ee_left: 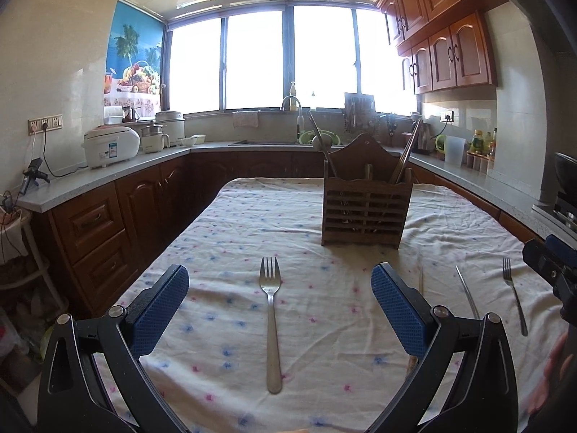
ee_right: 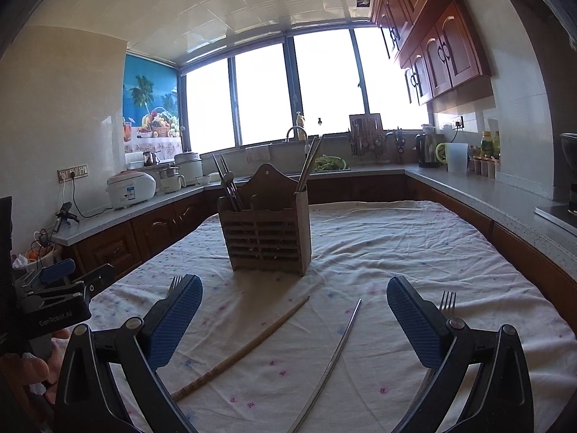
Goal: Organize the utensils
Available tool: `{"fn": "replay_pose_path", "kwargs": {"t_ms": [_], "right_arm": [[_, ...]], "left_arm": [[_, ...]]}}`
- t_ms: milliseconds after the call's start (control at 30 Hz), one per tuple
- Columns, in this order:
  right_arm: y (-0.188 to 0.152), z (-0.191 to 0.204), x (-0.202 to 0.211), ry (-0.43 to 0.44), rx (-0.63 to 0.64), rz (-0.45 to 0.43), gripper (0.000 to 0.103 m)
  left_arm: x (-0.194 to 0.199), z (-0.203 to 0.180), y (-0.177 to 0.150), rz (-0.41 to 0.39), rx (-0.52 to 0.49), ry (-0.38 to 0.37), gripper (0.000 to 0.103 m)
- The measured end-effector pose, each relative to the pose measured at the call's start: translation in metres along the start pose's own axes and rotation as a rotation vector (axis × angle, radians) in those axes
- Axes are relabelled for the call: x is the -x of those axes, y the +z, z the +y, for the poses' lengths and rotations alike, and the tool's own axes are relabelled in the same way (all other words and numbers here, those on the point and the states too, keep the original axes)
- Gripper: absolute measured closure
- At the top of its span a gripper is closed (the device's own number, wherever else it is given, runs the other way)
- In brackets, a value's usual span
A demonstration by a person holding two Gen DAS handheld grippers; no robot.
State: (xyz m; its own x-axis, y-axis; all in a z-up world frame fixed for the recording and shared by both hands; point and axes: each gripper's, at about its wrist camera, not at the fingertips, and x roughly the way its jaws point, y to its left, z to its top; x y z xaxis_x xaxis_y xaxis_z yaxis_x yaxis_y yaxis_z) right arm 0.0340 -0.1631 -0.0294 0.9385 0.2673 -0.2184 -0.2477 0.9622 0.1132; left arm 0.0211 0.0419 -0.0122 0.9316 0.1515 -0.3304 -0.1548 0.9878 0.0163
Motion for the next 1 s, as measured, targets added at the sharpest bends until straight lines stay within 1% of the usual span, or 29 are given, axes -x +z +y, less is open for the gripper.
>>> {"fn": "replay_pose_path", "kwargs": {"t_ms": [167, 400, 633, 1000], "right_arm": [[0.000, -0.001, 0.005, -0.011, 0.009, -0.010, 0.000], [0.001, 0.004, 0.008, -0.009, 0.019, -0.019, 0.000], [0.002, 0.007, 0.009, -0.010, 0.029, -0.020, 0.000], [0.003, 0.009, 0.010, -0.003, 0.040, -0.032, 0.000]], "left_arm": [[0.000, -0.004, -0.002, 0.010, -0.019, 0.002, 0.000], [0.003, -0.002, 0.003, 0.013, -0.022, 0.019, 0.000], [0.007, -0.002, 0.006, 0.011, -0.030, 0.039, 0.000], [0.010, -0.004, 0.008, 0.001, -0.040, 0.049, 0.000]]}}
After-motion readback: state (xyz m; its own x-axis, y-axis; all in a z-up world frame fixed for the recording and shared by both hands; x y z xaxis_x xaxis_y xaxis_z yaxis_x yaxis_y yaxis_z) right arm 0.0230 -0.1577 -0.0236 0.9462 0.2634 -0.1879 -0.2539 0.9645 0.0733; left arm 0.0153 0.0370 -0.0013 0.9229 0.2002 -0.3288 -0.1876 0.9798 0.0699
